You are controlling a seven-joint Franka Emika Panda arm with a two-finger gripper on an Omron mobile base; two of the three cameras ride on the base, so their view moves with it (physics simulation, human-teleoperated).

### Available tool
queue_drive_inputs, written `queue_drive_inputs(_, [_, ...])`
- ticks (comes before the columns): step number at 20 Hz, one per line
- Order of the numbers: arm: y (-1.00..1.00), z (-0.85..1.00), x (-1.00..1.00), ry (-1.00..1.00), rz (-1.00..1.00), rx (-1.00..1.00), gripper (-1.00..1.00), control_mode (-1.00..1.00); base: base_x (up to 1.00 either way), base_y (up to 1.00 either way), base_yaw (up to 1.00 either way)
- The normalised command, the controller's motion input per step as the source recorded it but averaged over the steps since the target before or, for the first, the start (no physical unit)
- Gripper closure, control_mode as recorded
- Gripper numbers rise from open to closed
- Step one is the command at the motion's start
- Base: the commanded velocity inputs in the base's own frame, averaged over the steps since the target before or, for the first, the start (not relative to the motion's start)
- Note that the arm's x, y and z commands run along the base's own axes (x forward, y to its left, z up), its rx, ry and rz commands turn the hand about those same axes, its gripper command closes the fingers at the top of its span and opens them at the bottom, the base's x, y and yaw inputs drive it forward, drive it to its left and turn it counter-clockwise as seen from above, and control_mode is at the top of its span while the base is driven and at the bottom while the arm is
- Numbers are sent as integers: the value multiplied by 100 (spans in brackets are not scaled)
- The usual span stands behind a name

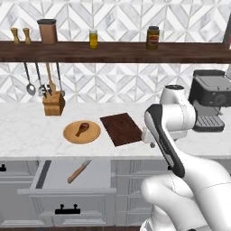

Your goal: Pick up the knife from the drawer and place it on the cutting board. Then place the meat from the plate to the cutting board.

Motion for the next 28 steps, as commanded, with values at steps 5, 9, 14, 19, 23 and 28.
queue_drive_inputs(5, [0,0,0,0,0,0,-100,100,24,-11,36])
queue_drive_inputs(9, [0,0,0,0,0,0,-100,100,42,-1,39])
queue_drive_inputs(14, [0,0,0,0,0,0,-100,100,19,-32,38])
queue_drive_inputs(19, [0,0,0,0,0,0,-100,100,39,-34,31])
queue_drive_inputs(23, [0,0,0,0,0,0,-100,100,49,-65,23])
queue_drive_inputs(28, [0,0,0,0,0,0,-100,100,25,-72,22])
